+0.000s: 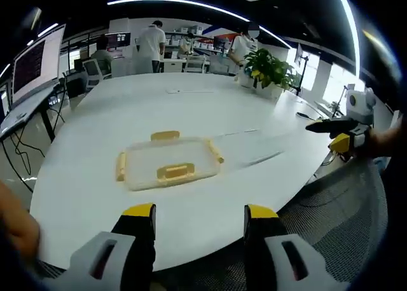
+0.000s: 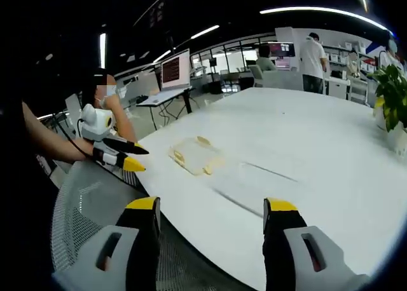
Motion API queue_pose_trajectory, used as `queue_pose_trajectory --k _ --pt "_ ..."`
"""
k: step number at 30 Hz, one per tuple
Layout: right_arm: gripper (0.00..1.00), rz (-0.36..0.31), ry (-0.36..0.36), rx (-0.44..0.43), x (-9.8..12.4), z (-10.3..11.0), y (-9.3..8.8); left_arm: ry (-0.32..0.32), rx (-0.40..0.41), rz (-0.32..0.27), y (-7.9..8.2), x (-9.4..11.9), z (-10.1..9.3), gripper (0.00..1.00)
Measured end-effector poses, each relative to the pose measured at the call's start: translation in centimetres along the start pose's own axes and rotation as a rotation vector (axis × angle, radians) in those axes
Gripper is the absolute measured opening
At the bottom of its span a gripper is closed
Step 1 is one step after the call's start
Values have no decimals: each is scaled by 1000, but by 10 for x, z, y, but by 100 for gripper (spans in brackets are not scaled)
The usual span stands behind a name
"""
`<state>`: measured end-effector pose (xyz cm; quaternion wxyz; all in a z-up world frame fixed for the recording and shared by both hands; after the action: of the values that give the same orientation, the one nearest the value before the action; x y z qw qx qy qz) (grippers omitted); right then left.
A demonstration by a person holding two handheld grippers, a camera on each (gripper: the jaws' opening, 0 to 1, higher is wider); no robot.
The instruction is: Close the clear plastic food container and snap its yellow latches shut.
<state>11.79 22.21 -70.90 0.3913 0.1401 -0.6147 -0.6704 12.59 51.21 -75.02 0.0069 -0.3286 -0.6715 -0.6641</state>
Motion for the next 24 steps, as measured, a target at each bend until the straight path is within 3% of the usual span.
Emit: queue_pose_trajectory --k 12,24 --pt "63 -2 -1 -3 1 -1 0 -7 2 4 0 0 -2 53" --pt "67 -27 25 10 2 0 5 -26 -7 -7 5 1 -7 67"
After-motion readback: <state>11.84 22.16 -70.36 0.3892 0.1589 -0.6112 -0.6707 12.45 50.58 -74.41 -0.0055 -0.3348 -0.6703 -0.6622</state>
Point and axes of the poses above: the point that each gripper's makers call its tool centre point, and the gripper's own axes: x roughly backward along the fingers, z roughly to its left, y roughly out of its top, the point moved 5 cm from there along x, roughly backward along the fingers, and after that the axes turned 11 degrees about -z, right-handed, at the moved point
